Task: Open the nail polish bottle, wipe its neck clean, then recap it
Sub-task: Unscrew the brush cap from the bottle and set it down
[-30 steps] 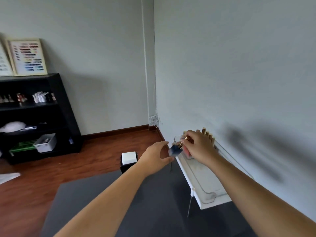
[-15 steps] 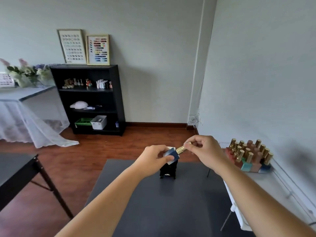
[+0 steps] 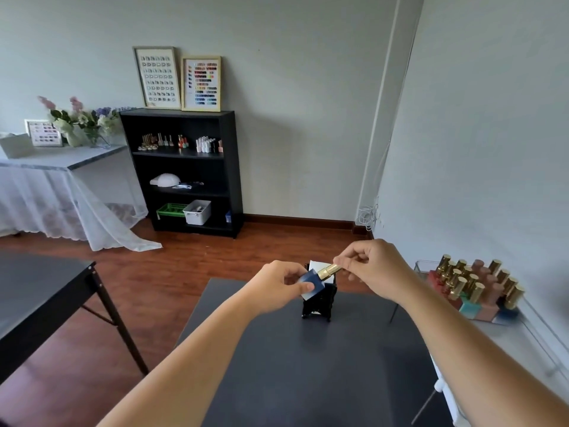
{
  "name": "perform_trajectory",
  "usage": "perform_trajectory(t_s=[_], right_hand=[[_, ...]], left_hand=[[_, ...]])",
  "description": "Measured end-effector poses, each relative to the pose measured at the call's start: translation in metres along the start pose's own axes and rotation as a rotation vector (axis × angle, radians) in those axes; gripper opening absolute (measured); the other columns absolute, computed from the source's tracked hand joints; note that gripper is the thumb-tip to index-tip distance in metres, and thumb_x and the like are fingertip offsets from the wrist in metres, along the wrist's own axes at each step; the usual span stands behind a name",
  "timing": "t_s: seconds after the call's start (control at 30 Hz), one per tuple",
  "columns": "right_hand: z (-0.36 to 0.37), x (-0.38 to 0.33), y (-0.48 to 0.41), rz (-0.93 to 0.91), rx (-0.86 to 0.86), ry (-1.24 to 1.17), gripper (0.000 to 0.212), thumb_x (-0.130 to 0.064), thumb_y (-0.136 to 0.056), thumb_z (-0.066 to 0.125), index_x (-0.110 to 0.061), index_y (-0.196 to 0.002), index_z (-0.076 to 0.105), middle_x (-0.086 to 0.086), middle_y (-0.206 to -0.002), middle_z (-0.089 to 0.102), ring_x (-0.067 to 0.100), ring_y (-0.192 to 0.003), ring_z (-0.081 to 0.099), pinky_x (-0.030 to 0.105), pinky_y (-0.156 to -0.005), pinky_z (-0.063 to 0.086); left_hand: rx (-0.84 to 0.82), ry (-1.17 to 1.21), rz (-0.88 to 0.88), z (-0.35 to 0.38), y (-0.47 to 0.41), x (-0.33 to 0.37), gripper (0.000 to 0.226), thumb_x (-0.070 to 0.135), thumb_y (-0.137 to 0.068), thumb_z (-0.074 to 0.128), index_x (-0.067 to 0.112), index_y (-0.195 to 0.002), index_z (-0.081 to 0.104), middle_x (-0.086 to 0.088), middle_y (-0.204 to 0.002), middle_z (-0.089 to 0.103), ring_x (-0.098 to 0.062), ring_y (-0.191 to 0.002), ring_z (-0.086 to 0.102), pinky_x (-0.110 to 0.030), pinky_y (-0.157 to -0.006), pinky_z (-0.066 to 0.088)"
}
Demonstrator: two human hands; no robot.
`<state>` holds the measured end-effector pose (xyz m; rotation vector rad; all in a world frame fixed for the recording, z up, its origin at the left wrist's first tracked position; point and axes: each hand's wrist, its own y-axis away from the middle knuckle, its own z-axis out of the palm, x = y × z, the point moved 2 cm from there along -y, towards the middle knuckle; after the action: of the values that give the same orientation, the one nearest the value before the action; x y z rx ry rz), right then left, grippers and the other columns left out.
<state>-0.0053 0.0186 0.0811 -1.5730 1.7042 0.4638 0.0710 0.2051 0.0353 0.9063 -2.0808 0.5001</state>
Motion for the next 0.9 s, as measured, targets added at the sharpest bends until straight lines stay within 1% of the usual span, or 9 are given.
perform_trajectory(t_s=[0.13, 0.2, 0.3, 0.37, 0.43, 0.53, 0.7, 0.83, 0.9], right_hand=[[-0.004, 0.002, 0.003, 0.007, -0.133, -0.057, 0.030, -0.007, -0.080, 0.060, -0.035, -0.088, 0.066, -0.010, -0.095, 0.070, 0.009, -0.081, 0.066, 0.024, -0.070, 0.049], [-0.006, 0.005, 0.004, 0.049, -0.150, -0.109, 0.029, -0.013, -0.080, 0.062, -0.038, -0.094, 0.063, -0.015, -0.101, 0.067, 0.005, -0.084, 0.067, 0.024, -0.072, 0.053], [-0.006, 0.009, 0.005, 0.119, -0.064, -0.101, 0.013, -0.034, -0.081, 0.069, -0.024, -0.088, 0.067, -0.003, -0.076, 0.074, 0.007, -0.064, 0.070, 0.022, -0.055, 0.056], [-0.004, 0.010, 0.006, 0.119, -0.051, -0.080, 0.011, -0.029, -0.082, 0.069, -0.018, -0.081, 0.069, 0.001, -0.071, 0.073, 0.009, -0.059, 0.069, 0.024, -0.054, 0.057], [-0.005, 0.009, 0.008, 0.100, -0.088, -0.115, 0.006, -0.018, -0.083, 0.067, -0.024, -0.084, 0.069, -0.003, -0.081, 0.072, 0.011, -0.070, 0.067, 0.024, -0.059, 0.057], [-0.005, 0.011, 0.009, 0.124, -0.196, -0.194, 0.031, -0.016, -0.080, 0.065, -0.035, -0.104, 0.063, -0.013, -0.105, 0.064, 0.012, -0.083, 0.067, 0.020, -0.061, 0.052], [-0.003, 0.013, 0.007, 0.162, -0.040, -0.103, 0.013, -0.035, -0.084, 0.066, -0.023, -0.079, 0.069, -0.001, -0.070, 0.071, 0.004, -0.056, 0.066, 0.019, -0.048, 0.050], [-0.002, 0.014, 0.007, 0.142, -0.125, -0.203, 0.023, -0.013, -0.081, 0.065, -0.034, -0.088, 0.068, -0.003, -0.096, 0.070, 0.013, -0.078, 0.066, 0.022, -0.057, 0.051], [-0.001, 0.015, 0.006, 0.173, -0.152, -0.221, 0.030, -0.019, -0.079, 0.067, -0.041, -0.099, 0.064, -0.011, -0.097, 0.069, 0.012, -0.084, 0.067, 0.019, -0.058, 0.049]], left_hand=[[0.003, -0.016, -0.002, 0.003, -0.002, 0.001, 0.006, 0.031, -0.088, 0.064, 0.027, -0.088, 0.069, 0.003, -0.073, 0.061, -0.007, -0.057, 0.045, -0.021, -0.057, 0.038], [0.010, -0.013, -0.001, 0.006, -0.003, 0.001, 0.007, 0.031, -0.088, 0.065, 0.026, -0.090, 0.069, 0.006, -0.073, 0.061, -0.005, -0.056, 0.045, -0.018, -0.056, 0.038], [0.020, -0.015, 0.020, 0.011, -0.004, 0.001, 0.004, 0.030, -0.088, 0.065, 0.028, -0.088, 0.068, 0.006, -0.073, 0.061, -0.006, -0.057, 0.045, -0.018, -0.056, 0.037], [0.018, -0.017, 0.032, 0.013, -0.004, 0.002, 0.004, 0.028, -0.088, 0.064, 0.027, -0.088, 0.068, 0.006, -0.073, 0.060, -0.007, -0.058, 0.044, -0.019, -0.057, 0.036], [0.016, -0.020, 0.031, 0.014, -0.005, 0.003, 0.007, 0.028, -0.088, 0.064, 0.023, -0.092, 0.069, 0.007, -0.072, 0.059, -0.006, -0.058, 0.044, -0.018, -0.057, 0.036], [0.025, -0.029, 0.029, 0.016, -0.007, 0.002, 0.010, 0.028, -0.088, 0.064, 0.023, -0.095, 0.069, 0.013, -0.068, 0.056, -0.002, -0.056, 0.043, -0.015, -0.055, 0.034], [0.062, 0.004, 0.053, 0.018, -0.008, 0.001, 0.012, 0.028, -0.088, 0.063, 0.022, -0.097, 0.069, -0.001, -0.084, 0.069, -0.008, -0.071, 0.053, -0.023, -0.069, 0.043], [0.066, 0.010, 0.066, 0.020, -0.011, -0.001, 0.012, 0.027, -0.088, 0.064, 0.021, -0.097, 0.070, -0.001, -0.088, 0.072, -0.009, -0.075, 0.058, -0.025, -0.073, 0.046], [0.062, 0.019, 0.067, 0.022, -0.012, -0.002, 0.011, 0.026, -0.087, 0.064, 0.021, -0.096, 0.070, -0.001, -0.088, 0.072, -0.011, -0.076, 0.060, -0.026, -0.074, 0.048]])
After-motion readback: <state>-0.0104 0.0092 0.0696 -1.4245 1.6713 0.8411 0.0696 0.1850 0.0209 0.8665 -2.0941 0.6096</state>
